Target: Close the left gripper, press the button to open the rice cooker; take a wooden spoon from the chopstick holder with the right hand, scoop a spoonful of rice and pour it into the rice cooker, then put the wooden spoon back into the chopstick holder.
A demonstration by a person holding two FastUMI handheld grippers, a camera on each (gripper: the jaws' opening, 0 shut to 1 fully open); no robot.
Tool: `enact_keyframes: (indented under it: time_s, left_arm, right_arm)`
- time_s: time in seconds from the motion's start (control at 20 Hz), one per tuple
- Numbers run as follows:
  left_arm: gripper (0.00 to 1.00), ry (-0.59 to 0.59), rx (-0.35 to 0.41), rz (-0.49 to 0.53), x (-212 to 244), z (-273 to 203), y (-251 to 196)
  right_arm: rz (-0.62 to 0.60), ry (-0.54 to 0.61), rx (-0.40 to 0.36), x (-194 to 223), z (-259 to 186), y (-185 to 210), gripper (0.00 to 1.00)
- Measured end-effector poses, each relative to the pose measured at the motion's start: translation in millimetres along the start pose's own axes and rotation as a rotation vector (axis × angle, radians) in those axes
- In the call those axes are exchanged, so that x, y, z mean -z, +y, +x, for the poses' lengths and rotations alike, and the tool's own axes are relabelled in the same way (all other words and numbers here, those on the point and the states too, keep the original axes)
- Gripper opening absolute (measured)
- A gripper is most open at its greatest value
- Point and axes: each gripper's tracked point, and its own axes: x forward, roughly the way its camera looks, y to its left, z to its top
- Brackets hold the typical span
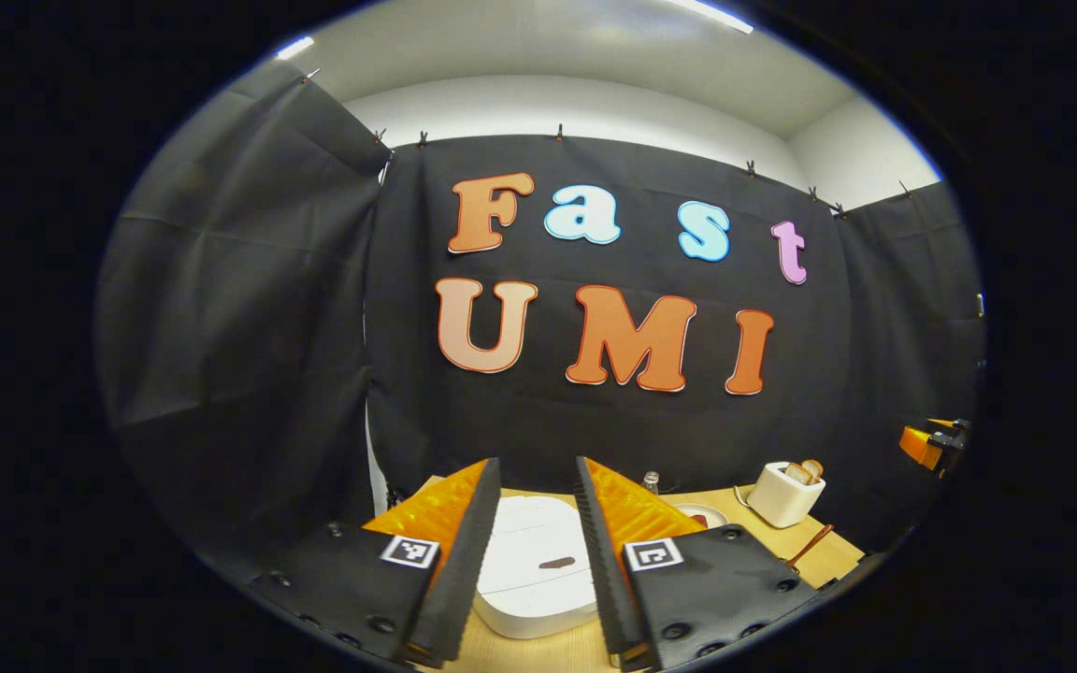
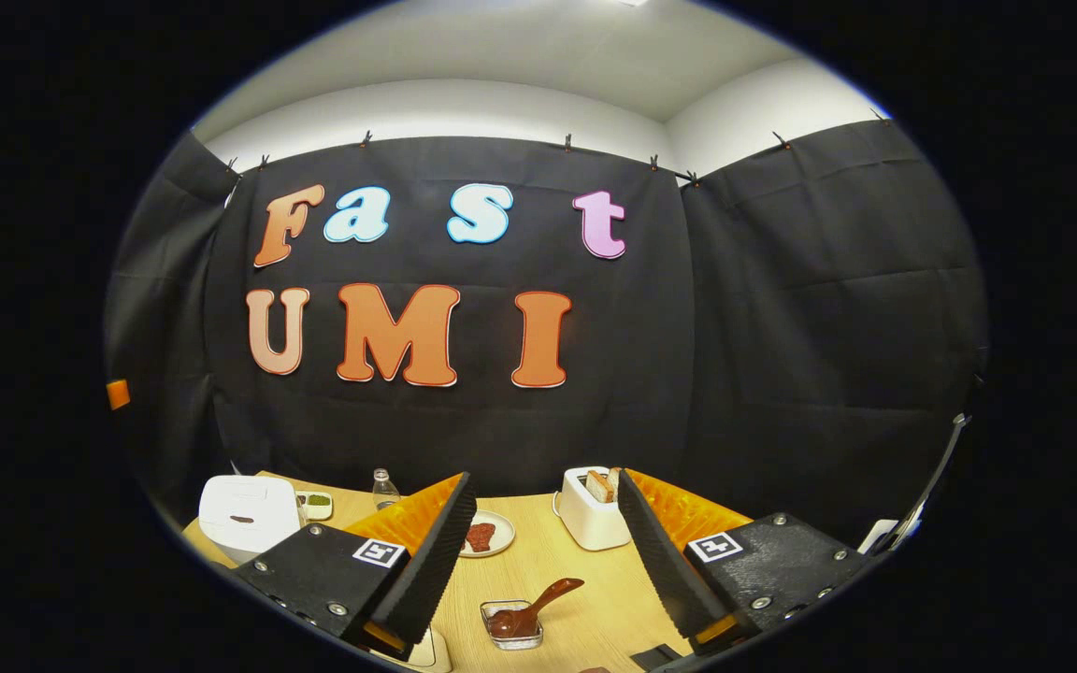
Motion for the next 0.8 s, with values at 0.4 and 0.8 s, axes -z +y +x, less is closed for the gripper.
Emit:
enact_keyframes:
  time_s: [0.4, 0.8]
  left_arm:
    - [0.04, 0.098, 0.048, -0.004, 48.1, 28.2, -16.1]
    - [0.04, 0.282, 0.125, -0.030, 138.6, 89.4, -36.4]
  right_arm:
    - [-0.008, 0.017, 0.029, 8.3, -0.5, -7.2, 0.94]
    - [-0.024, 0.046, 0.064, 19.6, -3.5, -25.6, 0.95]
